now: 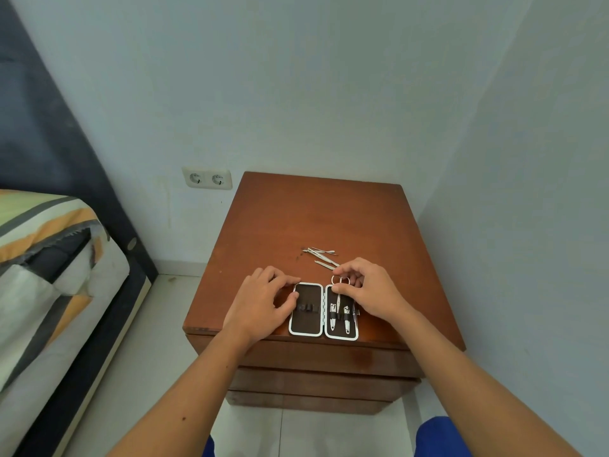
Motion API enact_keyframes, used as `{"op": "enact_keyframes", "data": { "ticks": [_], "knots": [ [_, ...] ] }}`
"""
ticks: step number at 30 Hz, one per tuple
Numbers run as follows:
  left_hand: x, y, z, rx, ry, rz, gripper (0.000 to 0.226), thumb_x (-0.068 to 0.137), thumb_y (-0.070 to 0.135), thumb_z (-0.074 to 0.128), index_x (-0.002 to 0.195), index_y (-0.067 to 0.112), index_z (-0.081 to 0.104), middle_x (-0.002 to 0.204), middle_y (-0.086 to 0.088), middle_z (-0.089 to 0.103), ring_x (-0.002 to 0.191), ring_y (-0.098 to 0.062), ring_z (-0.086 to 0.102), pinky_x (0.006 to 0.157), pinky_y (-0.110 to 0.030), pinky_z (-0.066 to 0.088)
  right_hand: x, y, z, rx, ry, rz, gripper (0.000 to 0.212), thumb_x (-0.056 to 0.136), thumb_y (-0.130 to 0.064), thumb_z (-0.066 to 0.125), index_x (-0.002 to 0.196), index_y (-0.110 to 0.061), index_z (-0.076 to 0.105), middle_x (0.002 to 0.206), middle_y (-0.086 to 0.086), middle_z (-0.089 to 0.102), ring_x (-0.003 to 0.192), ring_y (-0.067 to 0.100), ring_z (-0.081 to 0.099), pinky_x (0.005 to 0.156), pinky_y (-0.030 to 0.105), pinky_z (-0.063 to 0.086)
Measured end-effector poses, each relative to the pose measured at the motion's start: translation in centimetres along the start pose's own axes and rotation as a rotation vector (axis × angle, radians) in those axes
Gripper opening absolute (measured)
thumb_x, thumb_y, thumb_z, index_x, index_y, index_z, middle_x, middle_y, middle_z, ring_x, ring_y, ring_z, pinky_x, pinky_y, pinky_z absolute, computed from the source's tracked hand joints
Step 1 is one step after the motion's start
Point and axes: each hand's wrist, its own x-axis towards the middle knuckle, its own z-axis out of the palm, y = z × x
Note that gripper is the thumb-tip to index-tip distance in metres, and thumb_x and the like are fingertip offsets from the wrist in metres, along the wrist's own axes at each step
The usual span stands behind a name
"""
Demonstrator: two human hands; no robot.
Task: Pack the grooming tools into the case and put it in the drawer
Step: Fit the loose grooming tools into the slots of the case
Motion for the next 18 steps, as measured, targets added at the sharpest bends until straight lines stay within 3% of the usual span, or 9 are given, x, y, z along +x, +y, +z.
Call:
{"op": "enact_keyframes", "data": {
  "ticks": [6,11,15,18],
  "knots": [
    [-0.1,0.0,0.3,0.028,0.003,0.001,0.035,0.101,0.049,0.055,0.132,0.038,0.068,0.117,0.019,0.057,0.105,-0.007,0.049,0.091,-0.026,0.04,-0.6,0.4,-0.5,-0.054,-0.13,-0.039,0.027,0.08,-0.026,0.09,0.102,-0.033,0.077,0.099,-0.013,0.064,0.079,0.003,0.056,0.076,0.018,0.047],
    [0.1,0.2,0.2,0.033,0.008,-0.005,0.035,0.102,0.049,0.055,0.133,0.038,0.067,0.119,0.019,0.057,0.105,-0.006,0.047,0.091,-0.025,0.039,-1.3,0.2,-0.8,-0.099,-0.113,-0.09,0.029,0.084,-0.032,0.086,0.111,-0.029,0.077,0.106,-0.014,0.062,0.092,0.006,0.06,0.084,0.02,0.047],
    [0.3,0.2,0.2,0.035,0.003,-0.003,0.036,0.102,0.05,0.054,0.133,0.037,0.067,0.12,0.019,0.057,0.106,-0.005,0.047,0.092,-0.026,0.04,-3.0,0.2,-1.1,-0.176,-0.147,-0.094,0.069,0.075,-0.065,0.08,0.134,-0.03,0.068,0.121,-0.021,0.053,0.118,0.005,0.053,0.101,0.021,0.044],
    [0.3,0.0,0.1,0.036,0.002,-0.006,0.036,0.102,0.05,0.054,0.133,0.037,0.067,0.12,0.019,0.057,0.106,-0.006,0.047,0.093,-0.025,0.04,-3.6,0.0,-0.9,-0.284,-0.192,-0.127,0.087,0.077,-0.067,0.079,0.149,-0.025,0.056,0.131,-0.019,0.042,0.126,0.006,0.04,0.111,0.024,0.036]
  ]
}}
